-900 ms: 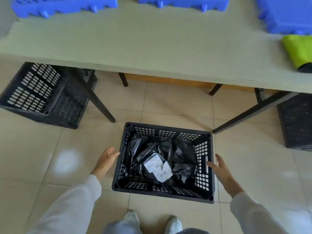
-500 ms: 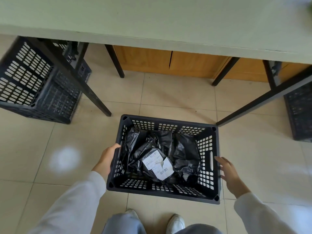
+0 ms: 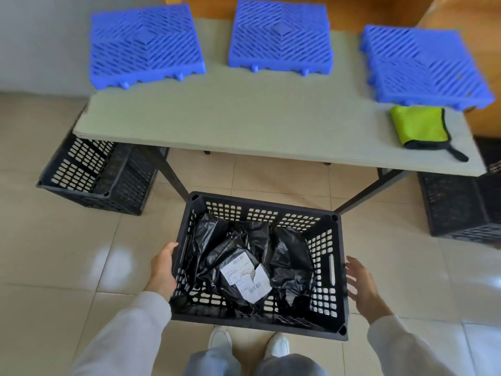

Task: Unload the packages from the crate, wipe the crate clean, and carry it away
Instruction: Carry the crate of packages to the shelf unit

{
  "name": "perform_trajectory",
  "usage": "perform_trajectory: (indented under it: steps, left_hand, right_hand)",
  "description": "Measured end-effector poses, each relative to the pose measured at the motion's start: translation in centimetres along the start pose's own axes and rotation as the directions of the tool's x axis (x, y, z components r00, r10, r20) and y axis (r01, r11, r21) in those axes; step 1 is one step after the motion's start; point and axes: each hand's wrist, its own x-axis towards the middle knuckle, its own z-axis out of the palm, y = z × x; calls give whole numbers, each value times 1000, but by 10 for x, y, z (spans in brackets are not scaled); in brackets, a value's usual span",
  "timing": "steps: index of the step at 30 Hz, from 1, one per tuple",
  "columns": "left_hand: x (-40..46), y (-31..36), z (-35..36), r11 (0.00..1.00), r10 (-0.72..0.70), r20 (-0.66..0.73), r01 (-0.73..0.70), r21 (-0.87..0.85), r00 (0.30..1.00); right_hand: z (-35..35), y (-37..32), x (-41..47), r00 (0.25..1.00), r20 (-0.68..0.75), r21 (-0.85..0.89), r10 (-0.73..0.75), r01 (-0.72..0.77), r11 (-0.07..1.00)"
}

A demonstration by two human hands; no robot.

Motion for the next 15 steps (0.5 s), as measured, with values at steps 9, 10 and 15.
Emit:
perform_trajectory:
  steps: [9, 10, 15]
  left_hand:
    - [-157, 70, -68, 998, 66, 46, -65, -25, 997]
    - [-169, 77, -75, 997, 81, 53, -80, -24, 995]
    - [-238, 111, -105, 983, 184, 79, -182, -32, 980]
  right_hand:
    - [-24, -86, -158, 989, 12, 21, -145, 145, 989]
    - [-25, -94, -171, 987, 8, 23, -162, 162, 986]
    - [-42, -131, -232, 976, -82, 37, -203, 206, 978]
